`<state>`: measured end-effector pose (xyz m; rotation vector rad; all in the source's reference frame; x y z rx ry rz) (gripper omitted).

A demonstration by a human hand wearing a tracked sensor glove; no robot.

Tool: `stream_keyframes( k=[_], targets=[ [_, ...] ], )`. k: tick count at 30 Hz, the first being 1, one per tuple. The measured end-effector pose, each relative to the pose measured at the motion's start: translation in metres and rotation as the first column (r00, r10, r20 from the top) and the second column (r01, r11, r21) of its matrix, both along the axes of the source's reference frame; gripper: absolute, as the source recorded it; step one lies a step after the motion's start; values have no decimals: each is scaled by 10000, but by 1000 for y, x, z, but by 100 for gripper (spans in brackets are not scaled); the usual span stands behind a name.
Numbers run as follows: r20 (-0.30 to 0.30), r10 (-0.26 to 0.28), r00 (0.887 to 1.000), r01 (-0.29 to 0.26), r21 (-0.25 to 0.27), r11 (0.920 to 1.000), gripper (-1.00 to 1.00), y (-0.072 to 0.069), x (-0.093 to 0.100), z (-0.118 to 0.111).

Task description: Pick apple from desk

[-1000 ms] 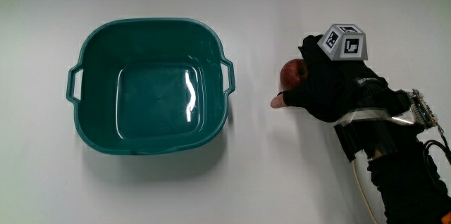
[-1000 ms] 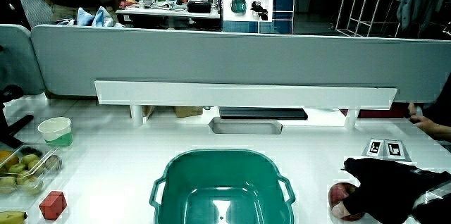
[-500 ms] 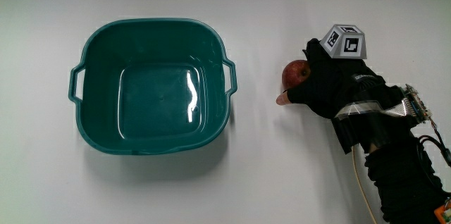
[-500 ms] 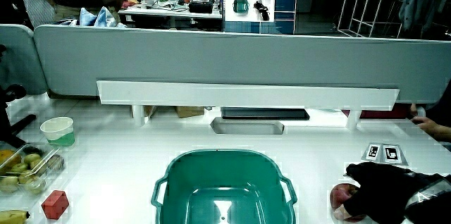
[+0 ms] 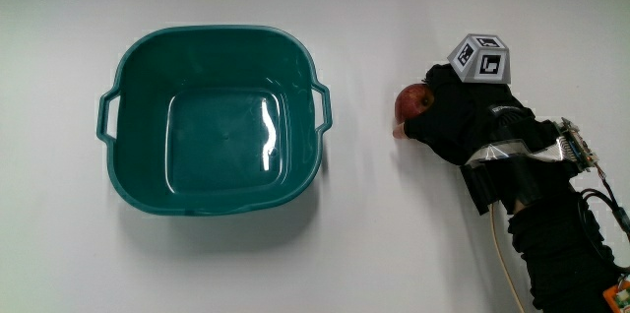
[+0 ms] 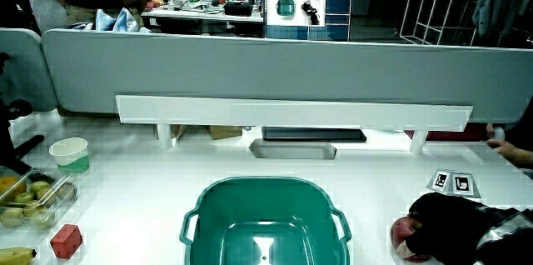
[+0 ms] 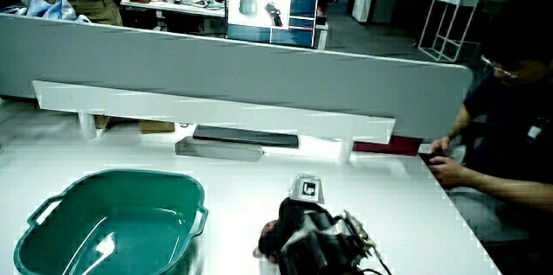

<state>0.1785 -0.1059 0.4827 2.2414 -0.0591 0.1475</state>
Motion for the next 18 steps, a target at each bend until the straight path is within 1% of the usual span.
stream_keyframes(
  k=[1,3,4,5,9,10,11,12,14,15,16,17,18],
  targets=[
    [-36,46,10000,-46,42,10000,59,0,0,0],
    [98,-48,9999,48,67,10000,67,-1,-1,-1],
    [54,-92,9999,91,224,9997,70,-1,0,0],
    [84,-74,9999,73,185,9998,74,0,0,0],
    [61,-280,9996,274,787,9965,89,0,0,-2],
    [183,-360,9992,344,796,9962,93,1,-1,-4],
    [17,-419,9991,415,939,9947,96,1,-1,-2],
    [80,-551,9985,541,901,9945,100,1,-1,-3],
    [10,-594,9982,589,1193,9911,100,0,-1,-7],
    [165,-671,9976,649,1103,9918,100,-1,-2,-9],
    [291,-766,9966,723,1270,9893,100,-2,-3,-12],
    [420,-829,9957,768,1294,9886,100,-2,-4,-17],
    [314,-874,9957,822,1412,9866,100,-3,-3,-20]
  ],
)
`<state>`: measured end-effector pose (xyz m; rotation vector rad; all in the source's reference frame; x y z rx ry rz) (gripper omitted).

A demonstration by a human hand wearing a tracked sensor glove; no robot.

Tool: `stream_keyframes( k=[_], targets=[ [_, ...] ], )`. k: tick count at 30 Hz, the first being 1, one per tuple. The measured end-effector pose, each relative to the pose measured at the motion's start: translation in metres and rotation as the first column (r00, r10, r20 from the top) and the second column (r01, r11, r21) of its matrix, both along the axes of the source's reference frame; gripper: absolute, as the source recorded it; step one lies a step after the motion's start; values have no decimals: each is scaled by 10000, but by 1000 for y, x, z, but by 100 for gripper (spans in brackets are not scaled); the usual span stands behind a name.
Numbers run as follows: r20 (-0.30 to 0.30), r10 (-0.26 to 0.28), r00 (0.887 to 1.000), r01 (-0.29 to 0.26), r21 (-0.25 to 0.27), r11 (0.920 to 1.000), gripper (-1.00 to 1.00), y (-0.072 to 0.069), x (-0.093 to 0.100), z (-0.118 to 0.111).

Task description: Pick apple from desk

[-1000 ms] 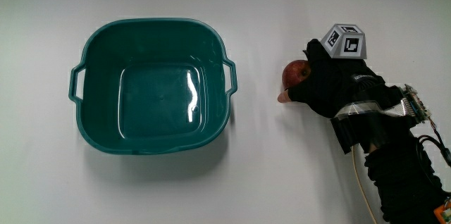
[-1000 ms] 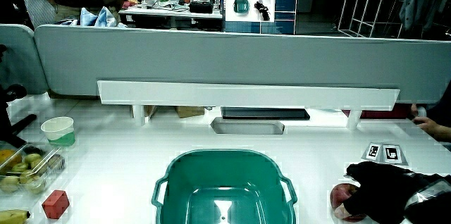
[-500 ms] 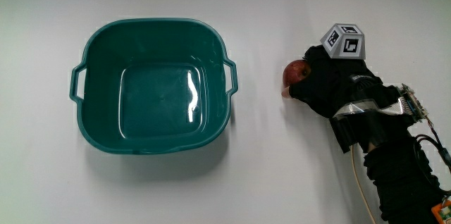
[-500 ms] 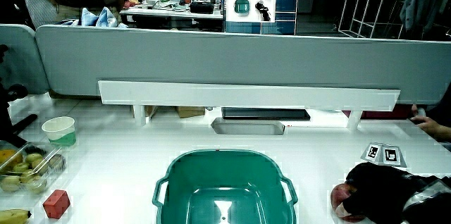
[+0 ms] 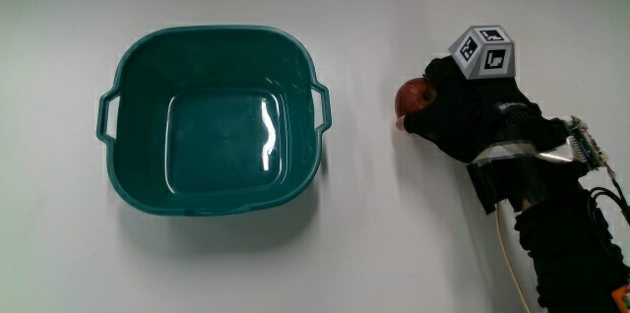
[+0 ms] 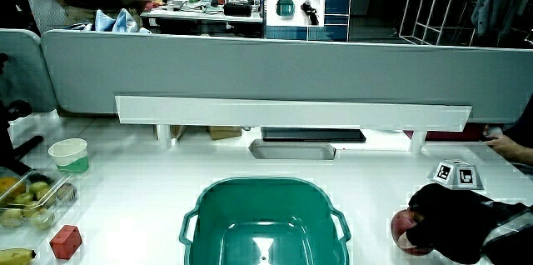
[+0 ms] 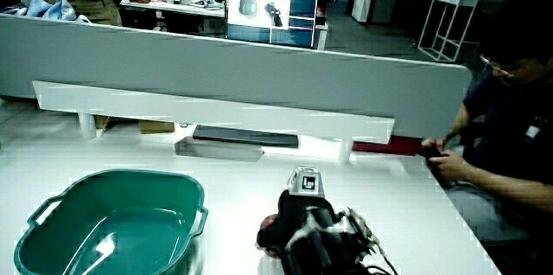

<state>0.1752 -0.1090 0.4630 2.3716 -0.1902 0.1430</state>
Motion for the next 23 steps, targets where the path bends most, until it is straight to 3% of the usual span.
stream_keyframes(
  k=[6,11,14,17,18,19,21,23],
  targets=[
    [569,-330,9978,293,646,9975,100,-1,-10,-36],
    [639,-941,9935,841,1438,9860,100,2,-28,-70],
    [1017,-1183,9877,990,1780,9790,100,3,-41,-86],
    [1810,-1615,9701,1253,1959,9726,100,5,-56,-101],
    [1575,-1816,9707,1491,1979,9688,100,6,-61,-103],
    [2139,-1284,9684,1039,1217,9871,100,3,-61,-91],
    [1968,-1708,9655,1317,1969,9715,100,6,-74,-108],
    [1765,-2116,9613,1594,2704,9495,100,9,-87,-125]
  ],
)
